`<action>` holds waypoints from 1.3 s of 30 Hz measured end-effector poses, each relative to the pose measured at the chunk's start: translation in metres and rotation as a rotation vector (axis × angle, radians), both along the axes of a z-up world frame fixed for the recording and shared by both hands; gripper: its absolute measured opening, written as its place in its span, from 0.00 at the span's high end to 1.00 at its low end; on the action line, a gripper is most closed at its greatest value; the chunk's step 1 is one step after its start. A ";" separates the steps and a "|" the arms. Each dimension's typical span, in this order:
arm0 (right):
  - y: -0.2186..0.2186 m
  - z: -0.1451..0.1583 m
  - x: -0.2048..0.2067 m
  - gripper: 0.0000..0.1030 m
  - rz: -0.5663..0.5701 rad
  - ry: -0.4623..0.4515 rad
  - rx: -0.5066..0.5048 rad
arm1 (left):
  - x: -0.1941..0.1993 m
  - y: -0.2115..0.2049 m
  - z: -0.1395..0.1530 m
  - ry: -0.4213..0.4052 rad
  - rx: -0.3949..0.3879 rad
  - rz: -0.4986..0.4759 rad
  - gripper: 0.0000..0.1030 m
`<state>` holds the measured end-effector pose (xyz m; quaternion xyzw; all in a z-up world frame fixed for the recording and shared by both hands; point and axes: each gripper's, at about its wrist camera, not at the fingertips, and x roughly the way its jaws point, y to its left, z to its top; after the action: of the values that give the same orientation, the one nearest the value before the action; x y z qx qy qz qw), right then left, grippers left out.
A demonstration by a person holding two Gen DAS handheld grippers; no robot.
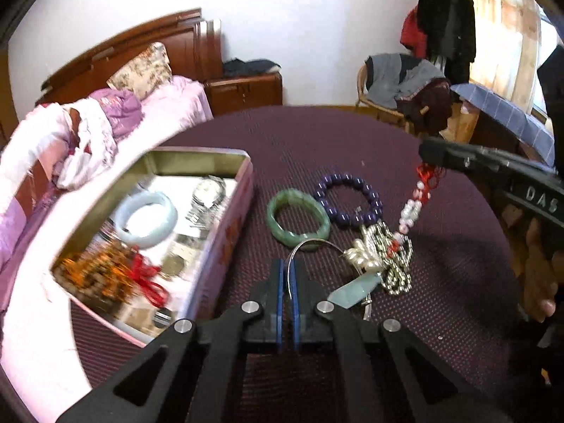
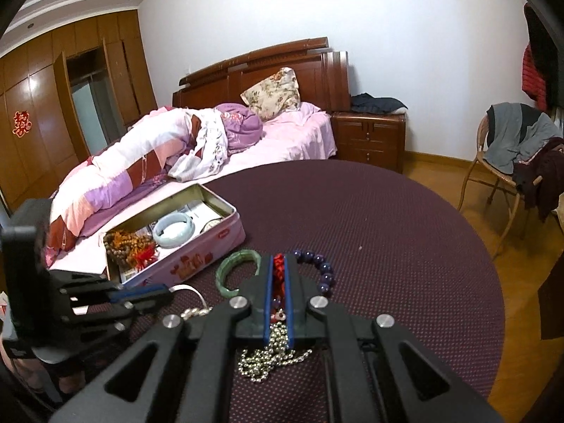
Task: Organize jewelry
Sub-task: 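Grasp the thin silver bangle with the left gripper while the right gripper lifts the pendant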
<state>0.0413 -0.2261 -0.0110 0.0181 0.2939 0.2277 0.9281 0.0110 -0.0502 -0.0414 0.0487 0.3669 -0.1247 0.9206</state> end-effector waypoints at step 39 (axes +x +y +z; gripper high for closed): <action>0.029 0.037 0.004 0.92 0.076 -0.071 0.085 | 0.008 0.038 0.044 -0.145 0.040 0.120 0.98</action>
<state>0.0454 -0.1968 0.0256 0.0383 0.2515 0.2757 0.9269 0.0189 -0.0117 0.0030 0.0541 0.3041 -0.0582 0.9493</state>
